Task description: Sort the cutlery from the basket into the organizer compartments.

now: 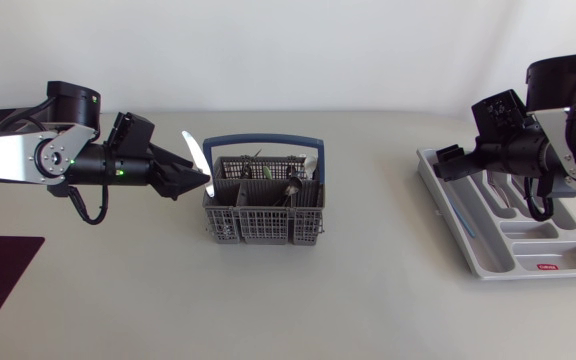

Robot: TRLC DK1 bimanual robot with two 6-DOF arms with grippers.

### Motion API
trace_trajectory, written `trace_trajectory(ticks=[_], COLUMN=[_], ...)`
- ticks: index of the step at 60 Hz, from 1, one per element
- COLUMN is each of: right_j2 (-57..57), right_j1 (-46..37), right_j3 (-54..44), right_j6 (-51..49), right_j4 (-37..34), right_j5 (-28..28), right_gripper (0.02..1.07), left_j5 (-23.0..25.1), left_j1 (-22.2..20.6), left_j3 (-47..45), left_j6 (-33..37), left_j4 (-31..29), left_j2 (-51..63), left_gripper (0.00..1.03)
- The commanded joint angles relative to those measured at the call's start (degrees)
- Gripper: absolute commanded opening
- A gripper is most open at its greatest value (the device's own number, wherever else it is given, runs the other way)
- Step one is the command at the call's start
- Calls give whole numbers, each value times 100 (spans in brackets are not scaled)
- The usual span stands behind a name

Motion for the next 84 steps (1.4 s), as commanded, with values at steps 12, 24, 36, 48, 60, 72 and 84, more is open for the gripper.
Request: trace_trajectory(ticks=[12,24,36,48,60,72,84], right_j2=[51,51,25,25,25,7,-116], right_j1=[347,435,470,532,584,646,883], right_j3=[-153,-188,-232,-250,-267,-311,-329], right_j6=[171,171,145,145,145,153,197], right_j4=[29,55,55,55,64,64,38], right_j5=[266,345,363,398,450,512,635], right_gripper=[92,92,92,92,92,92,92], left_j5=[283,283,283,283,362,433,433], left_j1=[-93,-224,-216,-224,-207,-172,-356], left_j3=[69,-2,-28,-45,-160,-520,-854], left_j6=[-162,-171,-223,-338,-364,-311,-320], left_j4=[227,342,394,438,456,509,693], left_j2=[55,46,20,-24,-130,-569,-1096], left_gripper=[59,46,28,16,6,4,4])
